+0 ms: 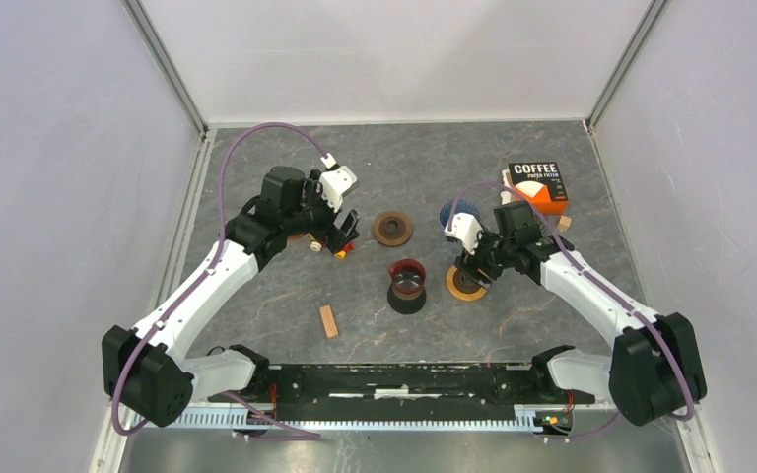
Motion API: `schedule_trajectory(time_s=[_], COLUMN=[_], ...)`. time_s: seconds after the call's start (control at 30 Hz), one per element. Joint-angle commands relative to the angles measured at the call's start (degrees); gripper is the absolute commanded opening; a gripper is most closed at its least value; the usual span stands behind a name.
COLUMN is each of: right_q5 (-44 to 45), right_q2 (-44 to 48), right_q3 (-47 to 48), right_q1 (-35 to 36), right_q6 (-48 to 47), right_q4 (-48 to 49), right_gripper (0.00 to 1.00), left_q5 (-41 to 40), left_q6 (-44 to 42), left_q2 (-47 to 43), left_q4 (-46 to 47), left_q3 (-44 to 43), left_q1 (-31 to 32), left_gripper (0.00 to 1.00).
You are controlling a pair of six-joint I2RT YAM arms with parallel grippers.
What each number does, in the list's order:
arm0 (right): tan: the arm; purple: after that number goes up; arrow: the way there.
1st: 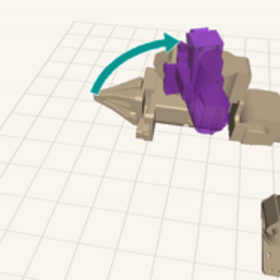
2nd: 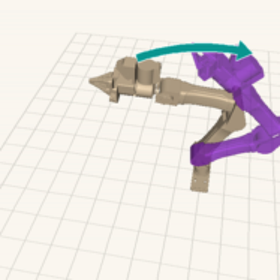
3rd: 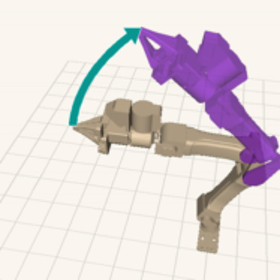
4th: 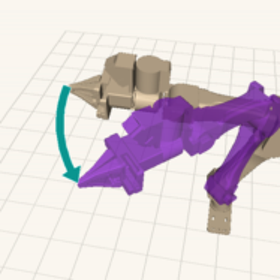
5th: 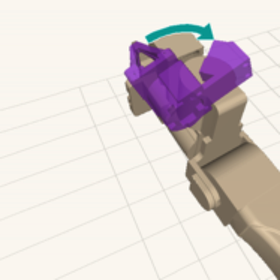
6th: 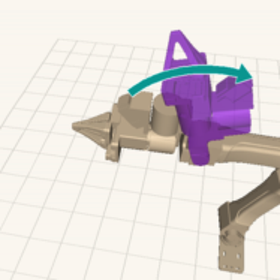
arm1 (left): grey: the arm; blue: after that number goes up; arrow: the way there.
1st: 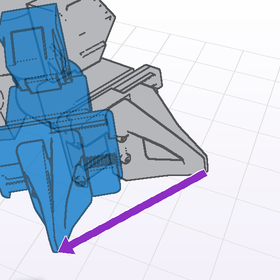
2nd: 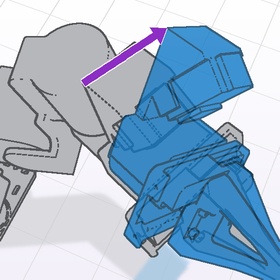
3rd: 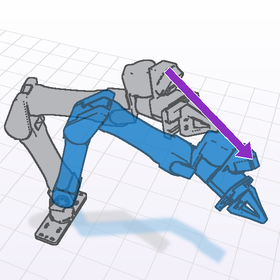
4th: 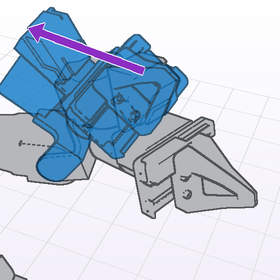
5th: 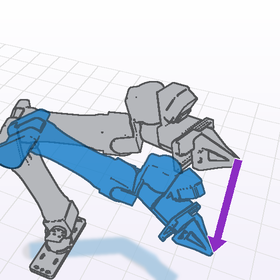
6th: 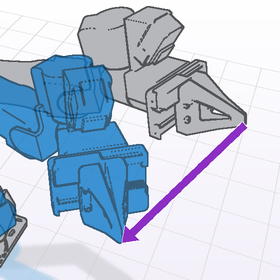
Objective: Place the coffee filter in the dripper
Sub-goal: Pick up the dripper holder from the center of the board.
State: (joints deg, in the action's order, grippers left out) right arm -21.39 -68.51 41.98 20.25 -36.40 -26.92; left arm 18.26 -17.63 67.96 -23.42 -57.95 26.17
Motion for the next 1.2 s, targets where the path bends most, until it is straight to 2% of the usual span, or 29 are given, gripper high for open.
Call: schedule_trajectory(time_s=[0.0, 0.8, 0.87, 1.17], right_q5=[-1.8, -1.2, -1.4, -2.6], right_q2=[-3.3, -11.4, -12.3, -11.6], right_q3=[-0.8, -3.3, -3.2, -0.8], right_q1=[0.9, 3.6, 3.6, 3.3], right_q6=[-1.5, -2.5, -2.5, -3.2], right_q4=[-1.6, 0.8, 1.0, -0.7], right_gripper=[0.67, 0.50, 0.44, 0.01], left_q5=[0.3, 0.3, 0.4, 0.5], left_q6=[1.8, 1.0, 0.8, -0.3], left_q2=[-1.7, -2.6, -2.5, -1.4], left_q4=[2.5, 2.6, 2.5, 1.2], left_q3=[-0.5, -0.1, -0.1, -1.5], left_q1=[0.3, 0.3, 0.3, 0.4], left_gripper=[0.94, 0.94, 0.94, 0.94])
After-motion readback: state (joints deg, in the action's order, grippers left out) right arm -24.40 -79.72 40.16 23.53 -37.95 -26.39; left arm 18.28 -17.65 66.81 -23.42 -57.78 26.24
